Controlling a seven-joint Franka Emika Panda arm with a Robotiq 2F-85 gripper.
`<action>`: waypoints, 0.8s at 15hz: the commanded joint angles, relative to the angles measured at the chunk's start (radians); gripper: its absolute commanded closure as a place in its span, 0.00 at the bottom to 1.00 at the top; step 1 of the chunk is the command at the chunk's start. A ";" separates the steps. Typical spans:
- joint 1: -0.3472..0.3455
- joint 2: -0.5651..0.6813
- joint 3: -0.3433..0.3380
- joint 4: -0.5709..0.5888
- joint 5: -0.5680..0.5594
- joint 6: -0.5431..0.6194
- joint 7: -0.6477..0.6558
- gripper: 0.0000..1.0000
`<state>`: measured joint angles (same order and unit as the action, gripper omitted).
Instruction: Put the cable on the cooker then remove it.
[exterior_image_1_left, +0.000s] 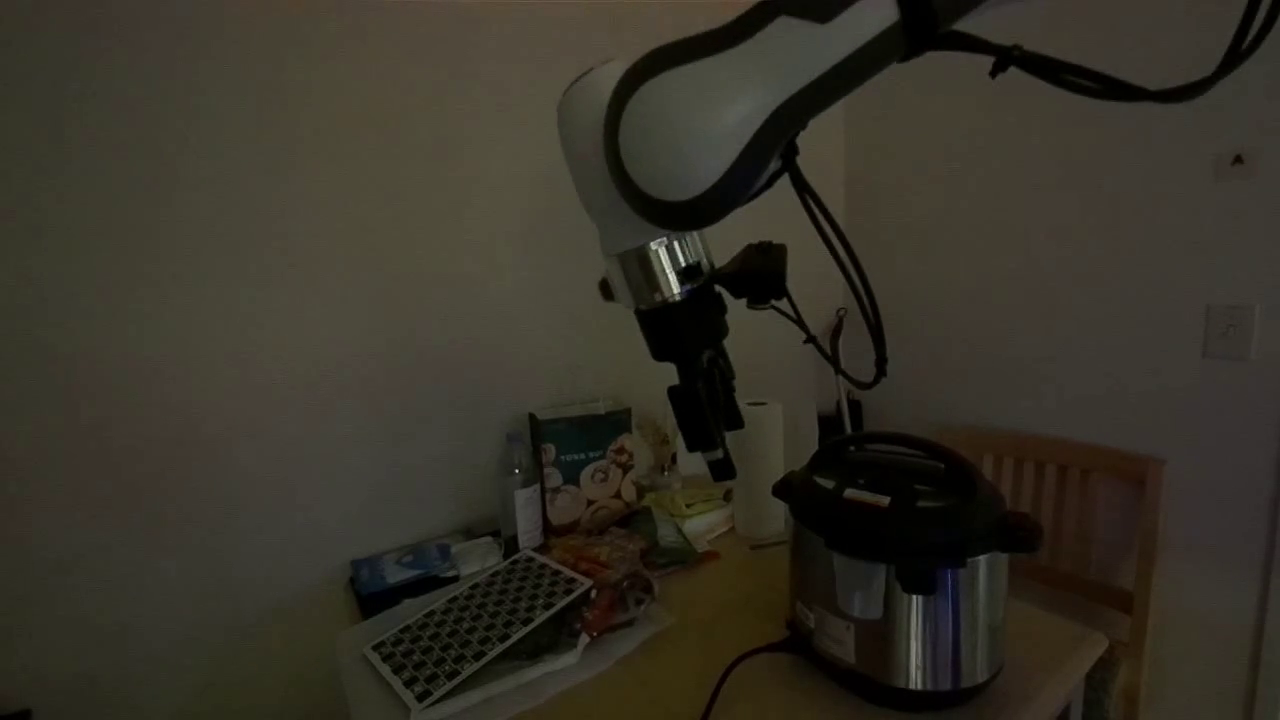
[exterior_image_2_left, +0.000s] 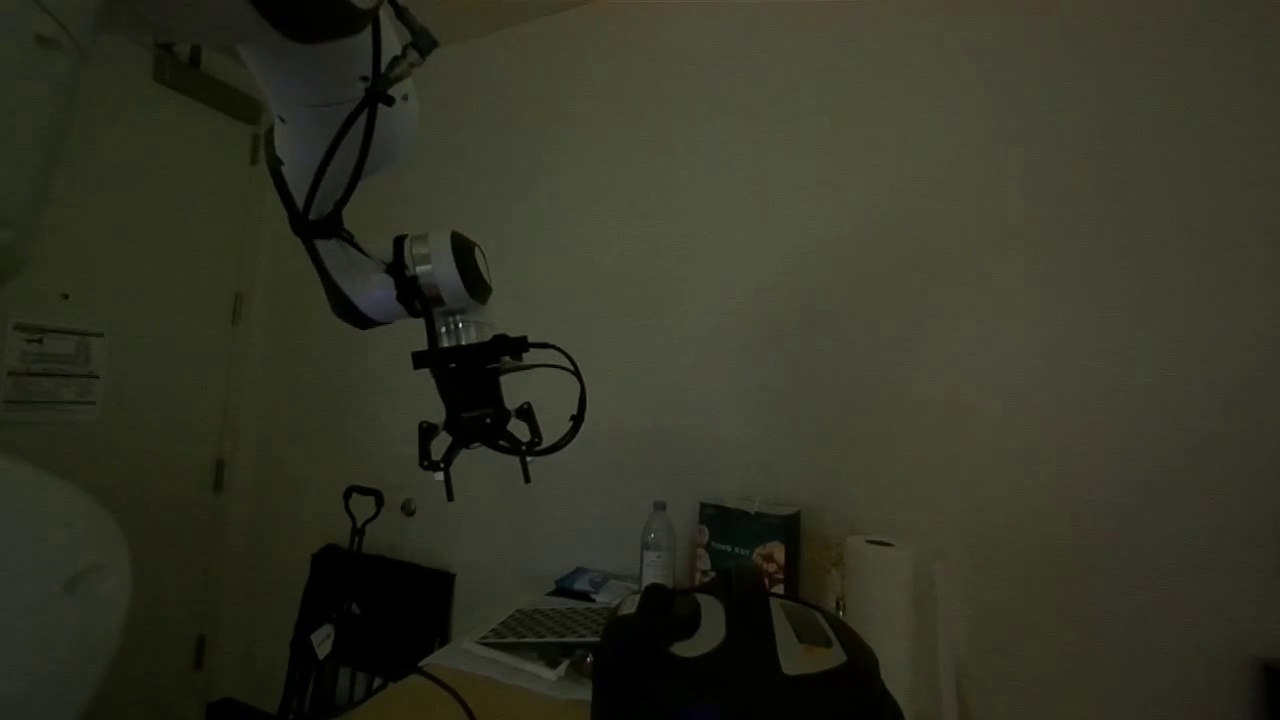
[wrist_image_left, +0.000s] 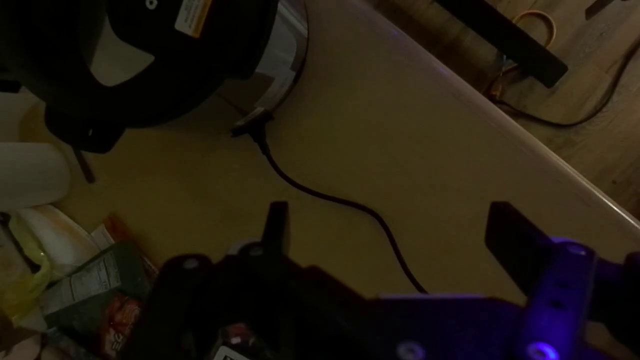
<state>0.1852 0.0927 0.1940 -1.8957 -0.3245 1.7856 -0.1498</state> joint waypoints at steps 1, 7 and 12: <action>0.024 0.042 0.013 0.035 -0.010 -0.007 -0.002 0.00; 0.145 0.279 0.071 0.227 -0.077 -0.077 -0.059 0.00; 0.194 0.333 0.069 0.252 -0.087 -0.054 -0.080 0.00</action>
<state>0.3760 0.4243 0.2643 -1.6486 -0.4123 1.7353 -0.2302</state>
